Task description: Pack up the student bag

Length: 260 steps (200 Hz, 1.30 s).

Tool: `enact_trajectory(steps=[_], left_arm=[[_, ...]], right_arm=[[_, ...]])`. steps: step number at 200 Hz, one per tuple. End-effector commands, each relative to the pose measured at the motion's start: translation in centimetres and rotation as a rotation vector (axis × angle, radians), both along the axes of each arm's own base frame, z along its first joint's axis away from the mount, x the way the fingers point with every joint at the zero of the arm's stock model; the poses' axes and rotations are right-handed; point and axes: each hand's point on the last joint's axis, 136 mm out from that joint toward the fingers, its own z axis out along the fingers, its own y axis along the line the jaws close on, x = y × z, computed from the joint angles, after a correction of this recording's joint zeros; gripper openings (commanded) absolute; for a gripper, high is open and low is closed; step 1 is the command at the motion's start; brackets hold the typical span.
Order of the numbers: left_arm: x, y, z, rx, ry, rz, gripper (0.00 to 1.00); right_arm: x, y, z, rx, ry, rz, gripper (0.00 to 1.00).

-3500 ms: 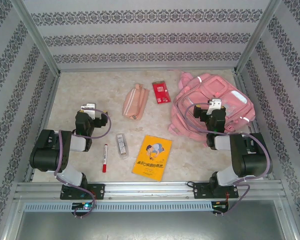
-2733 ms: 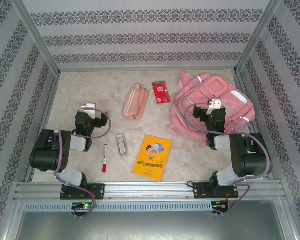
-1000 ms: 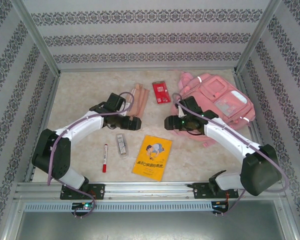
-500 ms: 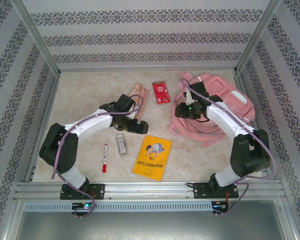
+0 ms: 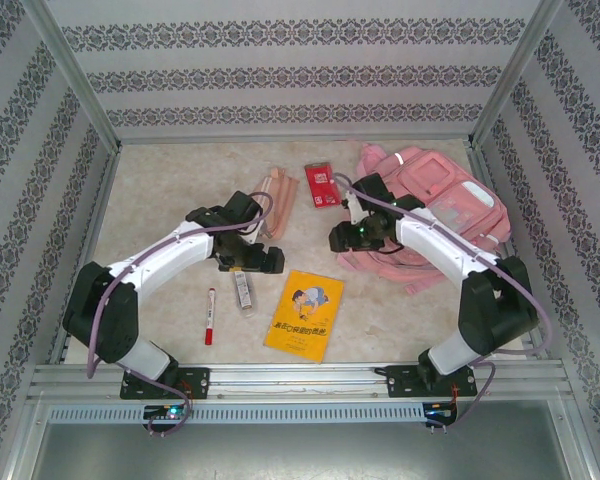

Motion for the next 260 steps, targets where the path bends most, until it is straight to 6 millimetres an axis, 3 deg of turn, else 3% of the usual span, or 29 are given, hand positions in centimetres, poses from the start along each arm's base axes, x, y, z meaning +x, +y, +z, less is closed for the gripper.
enact_trajectory(steps=[1, 29, 59, 85, 105, 150, 165, 193, 225, 260], left_arm=[[0.1, -0.6, 0.0, -0.024, 0.012, 0.035, 1.0], [2.8, -1.7, 0.0, -0.023, -0.032, 0.036, 1.0], [8.2, -1.5, 0.3, 0.086, -0.116, 0.044, 0.99], [12.8, -0.3, -0.1, 0.183, -0.157, 0.102, 0.99], [15.9, 0.1, -0.3, 0.198, -0.175, 0.139, 0.99], [21.3, 1.7, -2.7, 0.209, -0.164, 0.206, 0.99], [22.1, 2.1, -4.0, 0.215, -0.132, 0.209, 0.99], [21.7, 2.2, -6.5, 0.216, -0.065, 0.188, 0.99], [20.4, 3.6, -8.5, 0.244, -0.013, 0.205, 0.99], [18.6, 6.9, -10.3, 0.293, 0.056, 0.269, 0.99]], right_arm=[[4.0, -4.0, 0.0, -0.106, -0.064, -0.126, 0.55], [6.7, -4.4, -0.2, -0.051, -0.081, -0.169, 0.54], [8.6, -4.0, -0.9, -0.044, -0.085, -0.182, 0.53], [11.2, -1.6, 1.8, 0.06, -0.161, -0.188, 0.52], [12.8, -1.1, 3.5, 0.091, -0.203, -0.203, 0.51], [13.8, -2.2, 3.5, 0.023, -0.203, -0.249, 0.58], [13.4, -2.4, 3.0, 0.012, -0.177, -0.257, 0.58], [12.7, -2.1, 2.4, 0.018, -0.142, -0.245, 0.58], [13.3, 1.1, 2.6, 0.102, -0.122, -0.144, 0.57], [15.4, 3.4, 3.5, 0.161, -0.166, -0.12, 0.55]])
